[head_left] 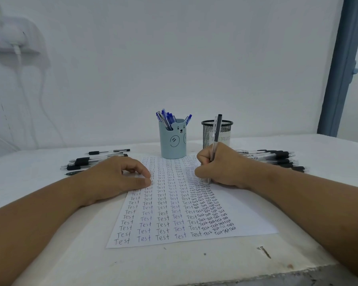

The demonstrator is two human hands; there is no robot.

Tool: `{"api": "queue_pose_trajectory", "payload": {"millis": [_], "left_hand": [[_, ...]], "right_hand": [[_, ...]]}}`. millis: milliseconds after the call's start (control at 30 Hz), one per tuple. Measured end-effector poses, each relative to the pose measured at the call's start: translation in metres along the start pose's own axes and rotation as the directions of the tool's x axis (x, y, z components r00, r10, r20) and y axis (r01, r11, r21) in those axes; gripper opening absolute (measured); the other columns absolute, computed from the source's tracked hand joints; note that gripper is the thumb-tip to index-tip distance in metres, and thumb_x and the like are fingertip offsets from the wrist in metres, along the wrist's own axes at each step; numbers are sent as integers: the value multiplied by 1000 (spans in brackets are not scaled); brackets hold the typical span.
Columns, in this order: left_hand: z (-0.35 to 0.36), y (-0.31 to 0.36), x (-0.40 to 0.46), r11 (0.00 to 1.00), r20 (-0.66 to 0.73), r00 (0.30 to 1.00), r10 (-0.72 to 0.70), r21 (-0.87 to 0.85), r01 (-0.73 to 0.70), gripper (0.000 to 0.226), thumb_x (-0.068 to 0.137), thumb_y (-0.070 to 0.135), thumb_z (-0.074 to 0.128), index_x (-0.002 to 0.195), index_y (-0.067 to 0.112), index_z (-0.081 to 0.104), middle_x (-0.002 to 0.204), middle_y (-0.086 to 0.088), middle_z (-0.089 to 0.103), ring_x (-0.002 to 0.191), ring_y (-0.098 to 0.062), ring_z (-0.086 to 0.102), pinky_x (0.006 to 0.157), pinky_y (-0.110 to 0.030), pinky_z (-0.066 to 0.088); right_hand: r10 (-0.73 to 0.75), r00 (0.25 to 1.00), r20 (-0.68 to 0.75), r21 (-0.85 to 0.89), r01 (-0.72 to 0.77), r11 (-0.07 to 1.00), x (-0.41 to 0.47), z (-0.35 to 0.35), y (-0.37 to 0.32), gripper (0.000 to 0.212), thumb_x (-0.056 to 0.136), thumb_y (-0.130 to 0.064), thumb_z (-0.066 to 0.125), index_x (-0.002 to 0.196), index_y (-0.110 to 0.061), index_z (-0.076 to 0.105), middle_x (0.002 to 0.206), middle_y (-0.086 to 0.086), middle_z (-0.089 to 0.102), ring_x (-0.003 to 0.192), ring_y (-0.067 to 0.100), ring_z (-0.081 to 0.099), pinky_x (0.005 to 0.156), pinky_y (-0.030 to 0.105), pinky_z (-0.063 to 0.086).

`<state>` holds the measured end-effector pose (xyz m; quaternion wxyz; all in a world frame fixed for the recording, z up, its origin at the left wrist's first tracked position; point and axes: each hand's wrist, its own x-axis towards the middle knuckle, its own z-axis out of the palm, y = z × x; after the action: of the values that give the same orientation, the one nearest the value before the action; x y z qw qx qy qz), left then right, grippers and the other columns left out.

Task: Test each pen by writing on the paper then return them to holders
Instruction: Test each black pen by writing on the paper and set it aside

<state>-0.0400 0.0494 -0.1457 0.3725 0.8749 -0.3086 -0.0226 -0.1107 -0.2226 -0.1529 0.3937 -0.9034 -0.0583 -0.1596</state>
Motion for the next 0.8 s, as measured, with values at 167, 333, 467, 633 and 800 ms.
{"api": "queue_pose_trajectory", "payload": {"millis": [167,333,467,633,800], "left_hand": [[0,0,0,1000,6,1000,-5,-6,6,16,72,42,84,87,38,78,99,25,70,91,17,57,82,-14,39],[0,1,0,1000,0,1000,-12,3,12,18,71,44,84,87,39,78,99,26,69,93,15,58,83,-14,39],[0,1,0,1000,-3,1000,-17,11,17,17,73,42,83,88,36,78,101,23,69,92,16,56,80,-12,37],[0,1,0,1000,2,1000,-18,-2,18,16,72,42,84,86,37,78,97,27,69,89,19,56,80,-12,38],[0,2,0,1000,-7,1000,-18,8,18,15,74,39,84,87,34,78,101,20,69,86,19,56,78,-11,37]], "right_hand": [[12,1000,15,2,-12,1000,-1,0,-1,33,65,-15,64,49,-20,36,48,4,33,60,24,59,63,37,41],[33,999,19,16,-33,999,-1,-2,-2,46,74,-3,67,48,-20,34,44,0,33,59,20,69,58,29,39],[35,998,-51,99,-29,995,-5,-2,-8,42,82,-2,68,54,-14,39,49,3,27,43,17,38,51,25,37],[74,988,-135,298,-31,954,-7,-3,-23,53,102,-37,55,66,2,48,63,14,38,52,25,32,51,25,32],[-1,971,-241,177,45,983,-6,-5,-25,48,79,-62,63,98,-21,46,55,0,54,45,11,49,49,24,41]]}}
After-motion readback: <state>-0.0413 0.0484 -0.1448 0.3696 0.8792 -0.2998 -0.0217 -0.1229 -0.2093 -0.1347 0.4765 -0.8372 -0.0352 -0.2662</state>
